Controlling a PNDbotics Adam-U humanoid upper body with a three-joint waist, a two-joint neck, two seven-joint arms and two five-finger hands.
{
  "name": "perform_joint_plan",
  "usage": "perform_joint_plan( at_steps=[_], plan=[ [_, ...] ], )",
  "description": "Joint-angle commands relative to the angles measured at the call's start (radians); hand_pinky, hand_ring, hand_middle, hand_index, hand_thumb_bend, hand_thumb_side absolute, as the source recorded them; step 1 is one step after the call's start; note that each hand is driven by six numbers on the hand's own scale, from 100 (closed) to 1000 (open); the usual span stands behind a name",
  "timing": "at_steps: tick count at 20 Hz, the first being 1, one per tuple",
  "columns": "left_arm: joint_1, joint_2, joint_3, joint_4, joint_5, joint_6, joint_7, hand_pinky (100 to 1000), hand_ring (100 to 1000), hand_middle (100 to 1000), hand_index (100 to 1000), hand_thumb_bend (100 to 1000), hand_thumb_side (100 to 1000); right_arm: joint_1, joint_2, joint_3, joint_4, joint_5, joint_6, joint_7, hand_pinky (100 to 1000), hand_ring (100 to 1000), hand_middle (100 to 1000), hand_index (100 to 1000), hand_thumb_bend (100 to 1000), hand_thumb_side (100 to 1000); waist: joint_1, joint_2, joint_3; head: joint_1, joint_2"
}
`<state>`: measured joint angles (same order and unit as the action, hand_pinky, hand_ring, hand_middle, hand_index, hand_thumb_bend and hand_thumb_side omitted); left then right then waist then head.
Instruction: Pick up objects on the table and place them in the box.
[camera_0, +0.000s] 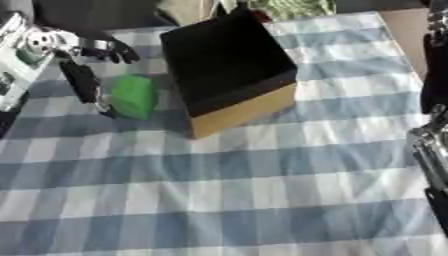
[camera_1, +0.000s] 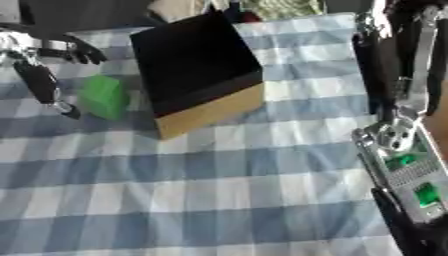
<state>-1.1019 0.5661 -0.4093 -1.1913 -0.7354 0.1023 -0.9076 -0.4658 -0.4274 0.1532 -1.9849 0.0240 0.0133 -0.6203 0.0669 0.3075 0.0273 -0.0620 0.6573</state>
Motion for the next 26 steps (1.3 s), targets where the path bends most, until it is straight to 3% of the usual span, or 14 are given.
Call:
perform_joint_plan(
  at_steps=[1, 5, 12, 26],
  plan=[
    [-0.029, 0.009, 0.019, 0.0, -0.034, -0.003, 0.001, 974, 941, 901, 964, 571, 100, -0.011, -0.012, -0.003, -0.015, -0.002, -0.003, 0.0, 851, 725, 612, 783, 100, 610, -0.002, -0.018, 0.0, 0.006, -0.01],
    [-0.034, 0.003, 0.028, -0.011, -0.052, 0.011, 0.001, 967, 934, 901, 958, 532, 100, -0.01, -0.01, -0.002, -0.015, -0.003, -0.004, -0.001, 851, 725, 612, 783, 100, 614, -0.002, -0.015, 0.0, 0.008, -0.012],
    [-0.038, -0.006, 0.03, -0.013, -0.053, 0.025, 0.001, 976, 936, 904, 970, 558, 100, -0.01, -0.011, -0.001, -0.015, -0.004, -0.004, -0.007, 852, 725, 611, 783, 100, 616, -0.003, -0.003, -0.002, 0.012, -0.017],
    [-0.049, -0.028, 0.033, 0.055, -0.089, -0.038, 0.001, 986, 936, 908, 958, 547, 100, -0.016, -0.013, 0.004, -0.015, -0.011, -0.009, -0.014, 853, 725, 610, 782, 100, 619, -0.001, 0.025, -0.012, 0.025, -0.033]
  ],
)
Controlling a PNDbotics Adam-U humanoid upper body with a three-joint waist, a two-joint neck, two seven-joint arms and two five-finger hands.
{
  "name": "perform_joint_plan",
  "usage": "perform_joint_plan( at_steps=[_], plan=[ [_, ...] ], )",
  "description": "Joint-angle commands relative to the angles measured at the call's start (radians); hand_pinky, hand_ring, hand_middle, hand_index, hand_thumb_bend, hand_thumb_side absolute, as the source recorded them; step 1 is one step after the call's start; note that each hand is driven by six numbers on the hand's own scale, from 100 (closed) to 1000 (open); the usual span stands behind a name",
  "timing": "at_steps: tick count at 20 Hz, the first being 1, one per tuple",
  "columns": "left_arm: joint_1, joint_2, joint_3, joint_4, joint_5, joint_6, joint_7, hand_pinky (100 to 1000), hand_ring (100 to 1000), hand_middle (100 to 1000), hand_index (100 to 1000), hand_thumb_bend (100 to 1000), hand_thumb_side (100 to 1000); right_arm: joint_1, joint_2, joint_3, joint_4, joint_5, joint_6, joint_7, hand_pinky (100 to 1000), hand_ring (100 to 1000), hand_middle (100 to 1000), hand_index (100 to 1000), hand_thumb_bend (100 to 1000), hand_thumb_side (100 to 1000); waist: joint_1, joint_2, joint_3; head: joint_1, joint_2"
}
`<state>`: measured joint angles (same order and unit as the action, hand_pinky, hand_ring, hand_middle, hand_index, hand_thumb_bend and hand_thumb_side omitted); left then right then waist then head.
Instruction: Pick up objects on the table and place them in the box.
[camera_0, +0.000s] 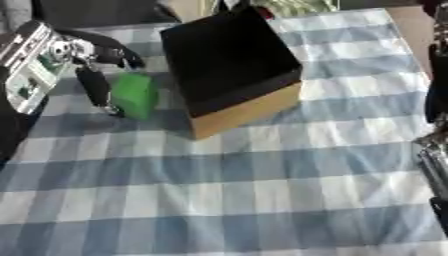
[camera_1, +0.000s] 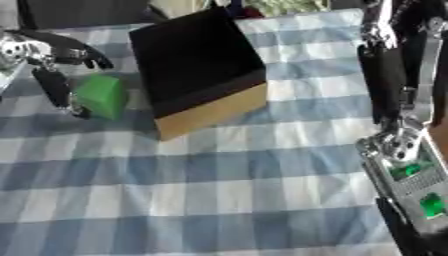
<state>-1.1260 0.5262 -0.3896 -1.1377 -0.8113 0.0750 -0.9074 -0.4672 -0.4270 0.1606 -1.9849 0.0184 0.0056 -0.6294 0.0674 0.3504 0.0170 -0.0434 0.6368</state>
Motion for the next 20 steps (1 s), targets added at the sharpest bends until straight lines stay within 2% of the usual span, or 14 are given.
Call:
perform_joint_plan(
  at_steps=[1, 10, 14, 17, 20],
  plan=[
    [-0.025, 0.01, 0.013, 0.004, -0.017, -0.014, 0.0, 986, 936, 906, 955, 543, 100, -0.015, -0.013, -0.003, -0.015, -0.006, -0.001, -0.006, 853, 725, 610, 782, 100, 620, -0.001, -0.016, -0.002, 0.008, -0.013],
    [-0.028, -0.001, 0.021, -0.004, -0.017, -0.007, 0.0, 976, 911, 861, 917, 499, 100, -0.014, -0.01, 0.002, -0.015, -0.011, -0.003, -0.01, 854, 726, 609, 782, 100, 623, 0.0, -0.002, -0.008, 0.016, -0.024],
    [-0.028, -0.003, 0.021, -0.014, -0.02, -0.003, 0.0, 966, 884, 784, 881, 478, 100, -0.013, -0.01, 0.001, -0.015, -0.012, -0.003, -0.012, 855, 726, 608, 783, 100, 624, 0.0, 0.0, -0.01, 0.016, -0.025],
    [-0.029, -0.003, 0.025, -0.024, -0.024, 0.011, 0.009, 948, 849, 696, 834, 434, 100, -0.012, -0.009, 0.002, -0.015, -0.013, -0.004, -0.013, 855, 726, 608, 783, 100, 625, 0.001, 0.0, -0.01, 0.016, -0.025],
    [-0.028, -0.004, 0.025, -0.028, -0.024, 0.023, 0.032, 926, 827, 653, 806, 383, 100, -0.012, -0.008, 0.002, -0.015, -0.014, -0.005, -0.013, 855, 727, 608, 783, 100, 627, 0.0, -0.001, -0.011, 0.016, -0.025]
  ],
)
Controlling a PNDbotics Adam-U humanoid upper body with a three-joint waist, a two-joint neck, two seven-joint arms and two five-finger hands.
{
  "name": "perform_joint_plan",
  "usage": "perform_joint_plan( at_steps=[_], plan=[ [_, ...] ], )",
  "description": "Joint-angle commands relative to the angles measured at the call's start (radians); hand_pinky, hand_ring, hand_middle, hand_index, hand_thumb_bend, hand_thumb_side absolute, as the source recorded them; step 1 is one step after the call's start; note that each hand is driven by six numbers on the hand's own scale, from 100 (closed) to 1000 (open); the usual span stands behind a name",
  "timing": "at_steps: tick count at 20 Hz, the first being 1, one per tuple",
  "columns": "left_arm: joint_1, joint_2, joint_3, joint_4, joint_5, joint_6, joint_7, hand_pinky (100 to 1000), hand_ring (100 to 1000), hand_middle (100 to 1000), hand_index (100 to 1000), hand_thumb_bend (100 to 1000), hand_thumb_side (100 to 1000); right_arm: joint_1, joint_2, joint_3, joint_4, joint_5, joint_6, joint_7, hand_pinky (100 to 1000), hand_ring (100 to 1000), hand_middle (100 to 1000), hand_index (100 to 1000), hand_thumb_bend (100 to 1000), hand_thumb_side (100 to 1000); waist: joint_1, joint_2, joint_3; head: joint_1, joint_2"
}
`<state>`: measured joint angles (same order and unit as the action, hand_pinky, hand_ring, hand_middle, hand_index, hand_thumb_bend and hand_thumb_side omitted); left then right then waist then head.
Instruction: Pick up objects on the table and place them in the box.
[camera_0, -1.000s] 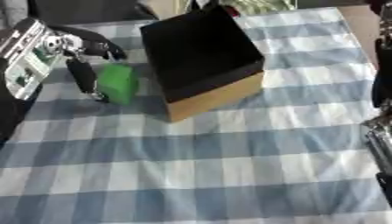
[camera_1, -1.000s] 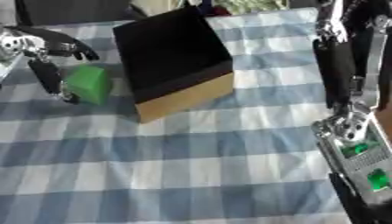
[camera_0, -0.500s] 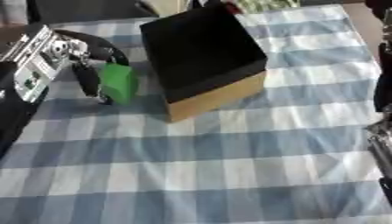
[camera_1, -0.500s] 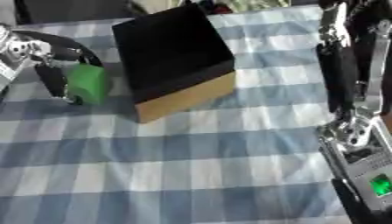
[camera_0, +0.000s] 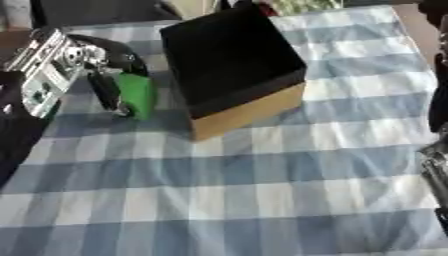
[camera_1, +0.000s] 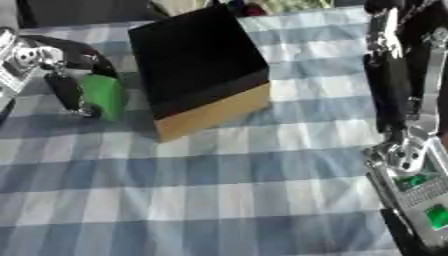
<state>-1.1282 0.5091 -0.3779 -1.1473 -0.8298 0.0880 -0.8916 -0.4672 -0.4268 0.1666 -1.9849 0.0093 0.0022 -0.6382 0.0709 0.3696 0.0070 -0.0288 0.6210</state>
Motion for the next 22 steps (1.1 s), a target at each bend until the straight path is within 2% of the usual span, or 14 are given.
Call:
perform_joint_plan(
  at_steps=[1, 6, 7, 15, 22],
  plan=[
    [-0.026, 0.013, 0.012, -0.02, -0.004, 0.014, 0.024, 921, 821, 643, 793, 337, 100, -0.011, -0.008, -0.005, -0.015, -0.006, -0.001, -0.005, 855, 727, 608, 783, 100, 625, -0.003, -0.02, -0.001, 0.001, -0.008],
    [-0.027, 0.011, 0.009, -0.025, 0.011, 0.044, 0.061, 891, 787, 615, 755, 120, 100, -0.009, -0.006, -0.005, -0.015, -0.006, -0.002, -0.005, 855, 727, 608, 783, 100, 625, -0.004, -0.026, 0.001, -0.001, -0.005],
    [-0.027, 0.011, 0.009, -0.027, 0.015, 0.053, 0.068, 883, 777, 607, 744, 100, 100, -0.009, -0.005, -0.006, -0.015, -0.006, -0.003, -0.004, 855, 727, 608, 783, 100, 625, -0.004, -0.028, 0.001, -0.001, -0.004],
    [-0.027, 0.017, 0.01, -0.058, 0.014, 0.1, 0.107, 854, 714, 561, 697, 100, 100, -0.002, 0.002, -0.01, -0.015, -0.004, -0.005, 0.001, 855, 728, 609, 784, 100, 623, -0.005, -0.052, 0.007, -0.004, 0.009],
    [-0.051, 0.023, 0.042, -0.179, 0.01, 0.153, 0.089, 853, 710, 563, 701, 100, 100, 0.005, 0.008, -0.014, -0.015, -0.002, -0.006, 0.009, 855, 728, 609, 784, 100, 621, -0.008, -0.082, 0.021, -0.016, 0.032]
  ],
)
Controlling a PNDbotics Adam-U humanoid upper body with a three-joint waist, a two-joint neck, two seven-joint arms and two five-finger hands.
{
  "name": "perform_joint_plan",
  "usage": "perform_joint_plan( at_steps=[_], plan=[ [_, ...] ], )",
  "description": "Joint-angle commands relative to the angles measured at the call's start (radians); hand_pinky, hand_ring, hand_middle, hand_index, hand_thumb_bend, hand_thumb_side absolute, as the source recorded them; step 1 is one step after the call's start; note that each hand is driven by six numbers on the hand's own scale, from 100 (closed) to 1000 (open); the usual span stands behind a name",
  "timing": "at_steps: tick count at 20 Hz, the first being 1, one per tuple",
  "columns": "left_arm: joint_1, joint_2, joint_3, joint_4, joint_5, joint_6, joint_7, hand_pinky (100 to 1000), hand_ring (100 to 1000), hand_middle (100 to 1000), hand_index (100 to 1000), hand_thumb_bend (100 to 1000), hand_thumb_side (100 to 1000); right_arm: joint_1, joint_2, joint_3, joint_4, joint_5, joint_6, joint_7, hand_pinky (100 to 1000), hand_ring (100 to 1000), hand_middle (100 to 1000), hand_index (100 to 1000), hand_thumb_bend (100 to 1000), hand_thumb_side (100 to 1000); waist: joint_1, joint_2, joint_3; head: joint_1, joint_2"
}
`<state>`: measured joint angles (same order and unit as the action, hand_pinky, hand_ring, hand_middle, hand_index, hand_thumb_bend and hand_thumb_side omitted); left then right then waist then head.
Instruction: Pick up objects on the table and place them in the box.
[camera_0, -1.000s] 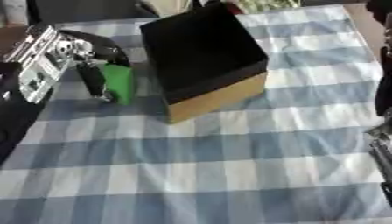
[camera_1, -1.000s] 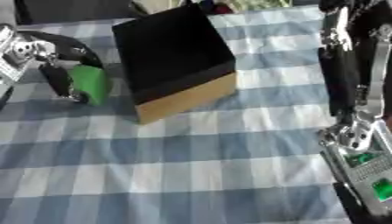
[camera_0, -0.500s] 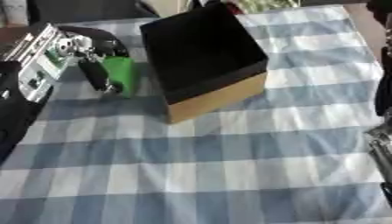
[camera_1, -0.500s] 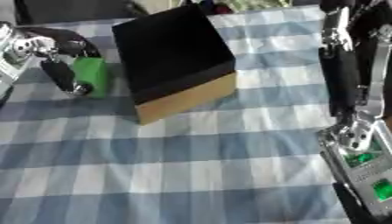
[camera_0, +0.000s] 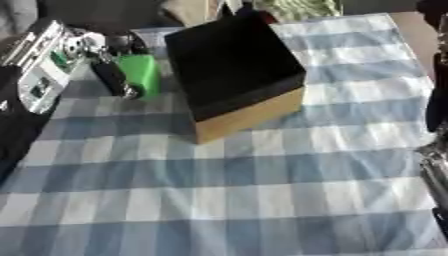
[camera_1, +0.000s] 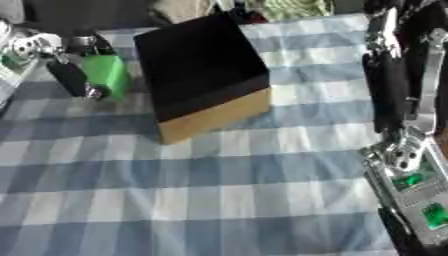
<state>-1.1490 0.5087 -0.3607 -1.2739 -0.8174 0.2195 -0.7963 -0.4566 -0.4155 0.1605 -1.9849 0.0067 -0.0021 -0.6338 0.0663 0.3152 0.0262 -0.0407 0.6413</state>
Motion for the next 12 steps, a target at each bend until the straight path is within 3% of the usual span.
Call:
perform_joint_plan(
  at_steps=[1, 7, 12],
  plan=[
    [-0.032, 0.022, 0.031, -0.07, -0.003, 0.033, -0.009, 853, 710, 563, 700, 100, 100, -0.005, -0.002, -0.009, -0.015, 0.001, -0.002, 0.006, 855, 729, 610, 784, 100, 621, -0.004, -0.032, 0.003, -0.005, 0.013],
    [-0.051, 0.008, 0.053, -0.141, -0.022, 0.083, -0.009, 849, 707, 565, 703, 100, 100, 0.001, 0.007, -0.013, -0.015, 0.003, -0.004, 0.011, 855, 729, 611, 784, 100, 620, -0.003, -0.052, 0.003, -0.01, 0.02],
    [-0.076, -0.049, 0.058, -0.175, -0.015, 0.142, 0.06, 834, 703, 563, 707, 100, 100, -0.003, 0.009, -0.014, -0.015, 0.004, -0.004, 0.014, 855, 729, 611, 784, 100, 617, -0.006, -0.057, -0.006, -0.009, 0.01]
  ],
)
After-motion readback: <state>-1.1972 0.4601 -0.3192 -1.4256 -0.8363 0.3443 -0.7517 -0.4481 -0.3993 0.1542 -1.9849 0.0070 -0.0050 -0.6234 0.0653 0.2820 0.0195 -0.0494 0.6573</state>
